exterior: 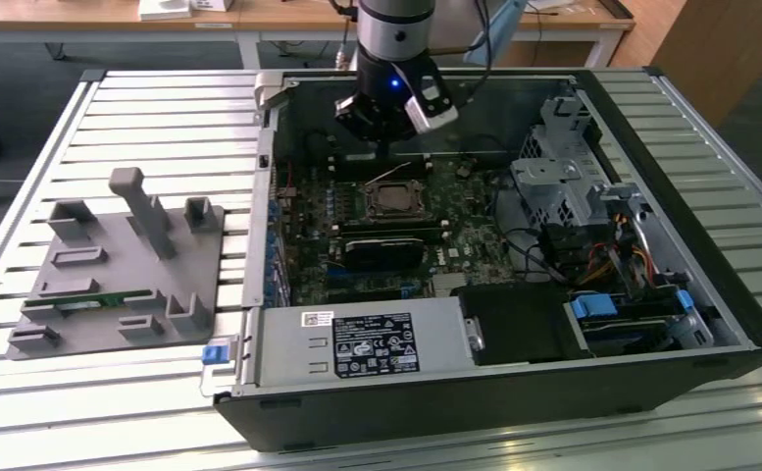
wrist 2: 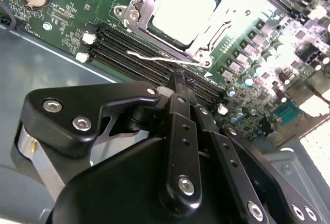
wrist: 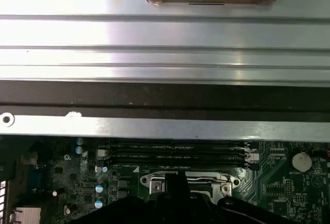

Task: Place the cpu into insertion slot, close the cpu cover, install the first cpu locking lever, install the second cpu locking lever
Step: 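Install the first cpu locking lever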

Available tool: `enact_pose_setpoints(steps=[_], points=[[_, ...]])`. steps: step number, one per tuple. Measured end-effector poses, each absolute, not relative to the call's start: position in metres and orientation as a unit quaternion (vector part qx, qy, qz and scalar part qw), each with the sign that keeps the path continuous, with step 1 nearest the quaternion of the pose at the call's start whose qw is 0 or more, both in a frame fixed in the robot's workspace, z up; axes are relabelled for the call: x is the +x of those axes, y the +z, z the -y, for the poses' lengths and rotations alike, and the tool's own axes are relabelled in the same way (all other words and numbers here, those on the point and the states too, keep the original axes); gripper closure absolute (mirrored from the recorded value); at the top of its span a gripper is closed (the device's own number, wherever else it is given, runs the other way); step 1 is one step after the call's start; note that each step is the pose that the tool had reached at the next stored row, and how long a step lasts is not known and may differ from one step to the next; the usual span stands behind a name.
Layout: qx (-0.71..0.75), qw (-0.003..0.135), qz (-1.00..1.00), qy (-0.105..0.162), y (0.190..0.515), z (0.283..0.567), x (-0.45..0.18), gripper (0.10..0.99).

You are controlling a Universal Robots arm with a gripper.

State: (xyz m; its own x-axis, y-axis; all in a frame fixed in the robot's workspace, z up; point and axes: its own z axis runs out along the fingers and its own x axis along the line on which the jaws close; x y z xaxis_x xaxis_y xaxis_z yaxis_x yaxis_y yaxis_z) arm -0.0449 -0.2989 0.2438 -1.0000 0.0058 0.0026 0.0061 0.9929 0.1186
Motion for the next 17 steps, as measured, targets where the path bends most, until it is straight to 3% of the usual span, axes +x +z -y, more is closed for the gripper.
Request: enact_pose_setpoints(steps=[17], points=[[-0.002, 0.001, 0.998, -0.059, 0.231, 0.298, -0.035, 0.98]])
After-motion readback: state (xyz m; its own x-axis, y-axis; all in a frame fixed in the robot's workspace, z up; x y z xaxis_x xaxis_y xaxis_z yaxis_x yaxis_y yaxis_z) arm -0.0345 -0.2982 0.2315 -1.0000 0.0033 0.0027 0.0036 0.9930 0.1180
